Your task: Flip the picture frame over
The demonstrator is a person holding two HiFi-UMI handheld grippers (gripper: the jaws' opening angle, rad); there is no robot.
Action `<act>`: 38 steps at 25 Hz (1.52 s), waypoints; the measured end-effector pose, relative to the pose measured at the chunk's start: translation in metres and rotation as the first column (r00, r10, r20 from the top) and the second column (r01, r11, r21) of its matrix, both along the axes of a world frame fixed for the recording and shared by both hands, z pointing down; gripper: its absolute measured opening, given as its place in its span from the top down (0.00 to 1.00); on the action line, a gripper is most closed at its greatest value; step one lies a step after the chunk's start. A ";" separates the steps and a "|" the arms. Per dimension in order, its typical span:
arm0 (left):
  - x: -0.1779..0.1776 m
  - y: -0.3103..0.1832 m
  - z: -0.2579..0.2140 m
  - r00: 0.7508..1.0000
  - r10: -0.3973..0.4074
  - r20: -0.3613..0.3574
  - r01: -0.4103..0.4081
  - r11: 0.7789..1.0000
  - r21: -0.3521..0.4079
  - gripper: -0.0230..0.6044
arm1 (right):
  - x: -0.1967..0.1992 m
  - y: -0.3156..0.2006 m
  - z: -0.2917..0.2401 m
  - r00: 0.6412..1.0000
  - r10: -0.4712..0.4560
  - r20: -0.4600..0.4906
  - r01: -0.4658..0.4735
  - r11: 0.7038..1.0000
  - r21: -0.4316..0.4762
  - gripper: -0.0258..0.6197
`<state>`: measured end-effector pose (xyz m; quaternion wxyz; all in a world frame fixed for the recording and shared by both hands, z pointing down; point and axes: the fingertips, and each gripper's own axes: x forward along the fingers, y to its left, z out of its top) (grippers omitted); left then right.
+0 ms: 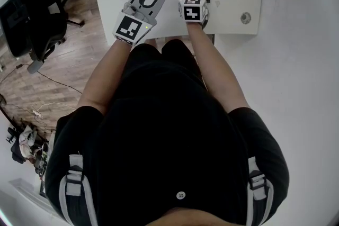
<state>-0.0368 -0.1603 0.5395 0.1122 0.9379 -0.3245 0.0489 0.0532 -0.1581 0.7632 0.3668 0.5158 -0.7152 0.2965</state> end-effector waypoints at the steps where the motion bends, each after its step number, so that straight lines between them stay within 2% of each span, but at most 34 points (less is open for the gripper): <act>1: 0.000 0.000 0.001 1.000 0.001 -0.001 -0.001 1.000 -0.001 0.96 | -0.001 0.000 -0.001 1.000 -0.004 -0.016 0.004 1.000 0.004 0.78; 7: -0.003 0.004 0.001 1.000 0.002 0.000 -0.002 1.000 -0.004 0.96 | -0.006 0.000 -0.003 0.998 0.001 -0.060 0.000 1.000 0.019 0.85; 17: -0.012 0.009 -0.007 1.000 -0.016 -0.013 0.016 1.000 0.001 0.96 | 0.010 0.000 -0.006 0.995 0.098 -0.010 -0.098 0.995 0.015 0.88; 29: -0.022 0.020 -0.025 1.000 -0.011 -0.018 0.011 1.000 0.018 0.96 | 0.005 0.003 -0.041 0.992 0.110 0.059 -0.112 0.992 0.049 0.88; 38: -0.027 0.026 -0.052 1.000 -0.007 -0.028 0.009 0.997 0.074 0.96 | -0.008 0.005 -0.080 0.980 0.127 0.155 -0.142 0.986 0.088 0.88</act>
